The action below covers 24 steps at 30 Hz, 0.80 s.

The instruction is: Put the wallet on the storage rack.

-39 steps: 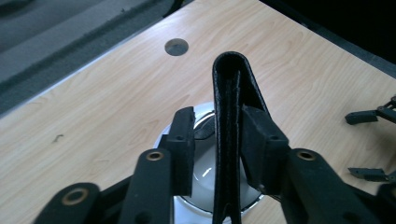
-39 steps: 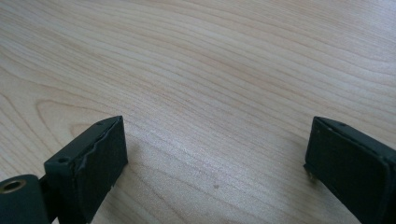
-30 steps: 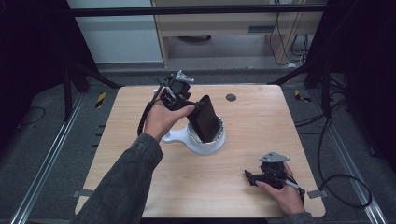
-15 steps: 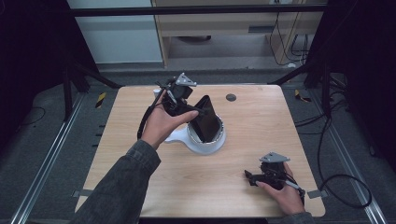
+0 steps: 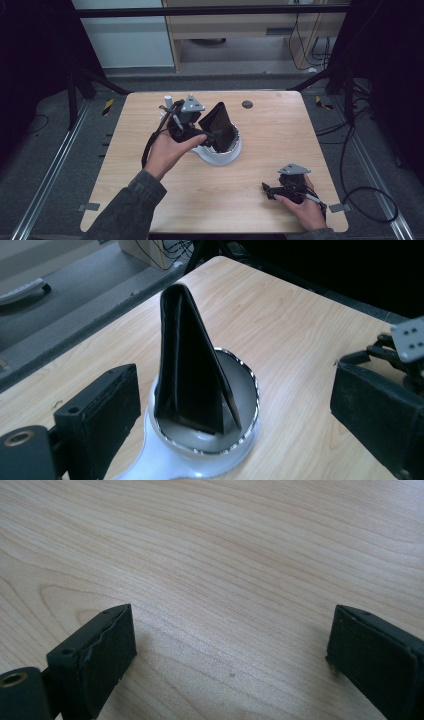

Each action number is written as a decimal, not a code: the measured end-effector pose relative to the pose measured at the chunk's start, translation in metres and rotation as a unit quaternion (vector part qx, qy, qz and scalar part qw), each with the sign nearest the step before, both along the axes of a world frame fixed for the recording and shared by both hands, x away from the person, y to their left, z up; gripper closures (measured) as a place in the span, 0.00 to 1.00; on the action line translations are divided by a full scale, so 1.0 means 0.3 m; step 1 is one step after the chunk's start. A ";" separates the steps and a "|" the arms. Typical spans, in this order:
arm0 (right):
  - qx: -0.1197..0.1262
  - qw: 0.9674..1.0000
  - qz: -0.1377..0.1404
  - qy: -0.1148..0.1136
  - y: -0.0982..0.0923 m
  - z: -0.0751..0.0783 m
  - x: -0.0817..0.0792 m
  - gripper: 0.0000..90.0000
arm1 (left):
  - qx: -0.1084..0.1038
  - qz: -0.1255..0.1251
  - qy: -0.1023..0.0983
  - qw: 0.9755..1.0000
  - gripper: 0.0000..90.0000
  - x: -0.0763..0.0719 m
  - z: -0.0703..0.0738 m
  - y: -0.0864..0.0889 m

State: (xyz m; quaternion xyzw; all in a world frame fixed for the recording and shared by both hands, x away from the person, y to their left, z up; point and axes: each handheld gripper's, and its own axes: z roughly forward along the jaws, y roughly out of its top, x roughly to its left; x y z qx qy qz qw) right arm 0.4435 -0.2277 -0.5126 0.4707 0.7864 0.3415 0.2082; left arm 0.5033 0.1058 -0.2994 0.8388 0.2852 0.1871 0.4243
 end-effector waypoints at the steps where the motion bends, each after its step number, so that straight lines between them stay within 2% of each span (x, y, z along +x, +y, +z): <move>1: 0.001 1.000 0.000 0.000 0.000 0.000 -0.001 0.06 | 0.000 -0.003 0.000 1.000 0.06 -0.015 -0.008 0.010; 4: 0.001 1.000 0.000 0.000 0.000 0.000 -0.001 0.06 | 0.005 -0.007 -0.002 1.000 0.06 -0.058 -0.041 0.042; 7: 0.001 1.000 0.000 0.000 0.000 0.000 0.000 0.06 | 0.013 -0.011 0.001 1.000 0.06 -0.098 -0.093 0.073; 11: 0.001 1.000 -0.001 0.000 0.000 0.000 -0.001 0.06 | 0.018 -0.011 0.014 1.000 0.06 -0.141 -0.185 0.119; 14: 0.001 1.000 -0.001 0.000 0.000 0.000 -0.001 0.06 | 0.031 -0.004 0.021 0.999 0.06 -0.165 -0.257 0.152; 15: 0.001 1.000 -0.001 0.000 0.000 0.000 -0.001 0.06 | 0.031 0.000 0.031 0.999 0.05 -0.173 -0.298 0.174; 16: 0.001 1.000 -0.001 0.000 0.000 0.000 -0.002 0.06 | 0.031 0.003 0.034 0.999 0.05 -0.176 -0.318 0.187; 20: 0.001 1.000 -0.002 0.000 0.000 0.000 -0.002 0.06 | 0.045 0.039 0.043 0.997 0.05 -0.183 -0.420 0.277; 22: 0.001 1.000 -0.002 0.000 0.000 0.000 -0.002 0.06 | 0.039 0.066 0.052 0.996 0.06 -0.176 -0.469 0.335; 24: 0.001 1.000 -0.002 0.000 0.001 0.000 -0.002 0.06 | 0.052 0.096 0.047 0.993 0.06 -0.168 -0.515 0.399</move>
